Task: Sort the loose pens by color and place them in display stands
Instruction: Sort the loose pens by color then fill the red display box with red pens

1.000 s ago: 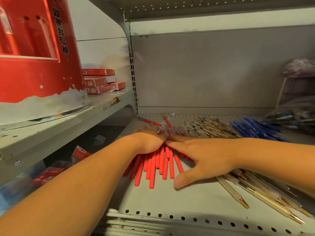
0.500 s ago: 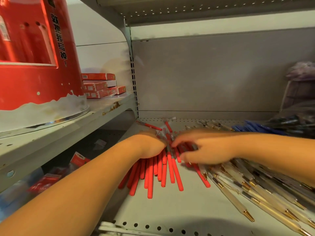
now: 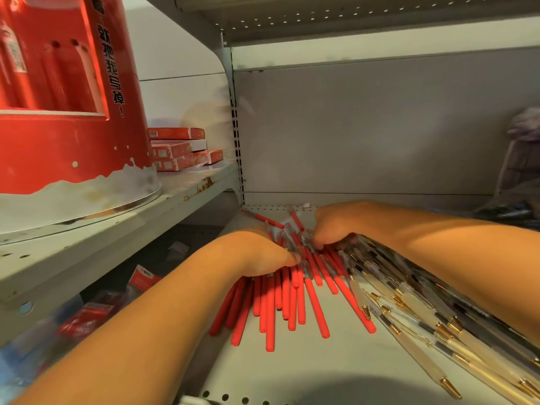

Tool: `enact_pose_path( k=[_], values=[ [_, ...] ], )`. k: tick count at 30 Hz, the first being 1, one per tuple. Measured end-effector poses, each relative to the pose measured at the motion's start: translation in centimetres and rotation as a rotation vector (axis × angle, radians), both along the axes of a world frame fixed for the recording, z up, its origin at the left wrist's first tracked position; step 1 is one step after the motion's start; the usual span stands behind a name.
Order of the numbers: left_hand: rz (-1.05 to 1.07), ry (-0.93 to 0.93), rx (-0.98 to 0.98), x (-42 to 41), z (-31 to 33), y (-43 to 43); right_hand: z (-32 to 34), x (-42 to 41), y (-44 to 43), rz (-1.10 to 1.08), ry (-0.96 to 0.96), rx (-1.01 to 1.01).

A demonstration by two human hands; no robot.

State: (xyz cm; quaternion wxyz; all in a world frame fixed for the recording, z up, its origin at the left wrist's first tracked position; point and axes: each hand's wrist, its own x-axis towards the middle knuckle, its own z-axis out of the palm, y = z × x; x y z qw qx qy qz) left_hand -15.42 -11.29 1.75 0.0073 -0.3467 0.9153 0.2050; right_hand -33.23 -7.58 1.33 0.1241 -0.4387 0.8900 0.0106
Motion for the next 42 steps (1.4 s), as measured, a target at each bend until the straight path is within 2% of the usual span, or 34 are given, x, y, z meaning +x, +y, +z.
enact_pose_path(
  k=[10, 13, 15, 18, 21, 23, 25, 28, 29, 31, 33, 39, 42],
  values=[
    [-0.054, 0.082, -0.007, -0.2, -0.2, -1.2, 0.2, 0.6, -0.7, -0.098, -0.102, -0.014],
    [-0.047, 0.087, 0.0, -0.2, -0.2, -1.4, 0.7, 0.5, -0.3, -0.103, -0.131, -0.142],
    [-0.028, 0.097, 0.018, -0.2, -0.2, -1.6, 1.8, 0.2, 0.2, -0.098, -0.172, -0.299],
    [-0.013, 0.143, 0.037, -0.3, -0.3, -2.2, 3.2, 0.9, 0.8, -0.097, -0.396, -0.473],
    [-0.032, 0.202, 0.039, -0.2, -0.2, -2.1, 2.1, 3.7, 1.3, -0.044, -0.71, -0.402],
    [-0.039, 0.184, 0.012, -0.2, -0.2, -1.8, 0.9, 5.0, 1.7, -0.005, -0.782, -0.377],
    [-0.041, 0.149, 0.002, -0.2, -0.2, -1.4, 0.5, 5.5, 2.5, 0.022, -0.699, -0.401],
    [-0.058, 0.068, -0.045, -0.4, -0.6, -1.0, 1.0, 5.1, 4.4, 0.126, -0.242, -0.313],
    [-0.049, 0.064, -0.042, -0.6, -0.8, -0.8, 1.1, 5.2, 5.1, 0.147, -0.173, -0.222],
    [-0.024, 0.021, -0.053, -0.7, -0.9, -0.2, 1.1, 5.4, 6.0, 0.151, -0.149, -0.038],
    [-0.003, -0.033, -0.104, -0.8, -1.2, 0.2, 0.9, 5.7, 6.4, 0.13, -0.136, 0.021],
    [0.003, -0.008, -0.27, -1.1, -2.6, 0.6, 0.9, 5.1, 6.4, 0.119, -0.171, -0.044],
    [0.028, -0.008, -0.338, -1.2, -3.0, 0.1, 0.8, 4.8, 6.3, 0.107, -0.289, -0.061]
  ],
)
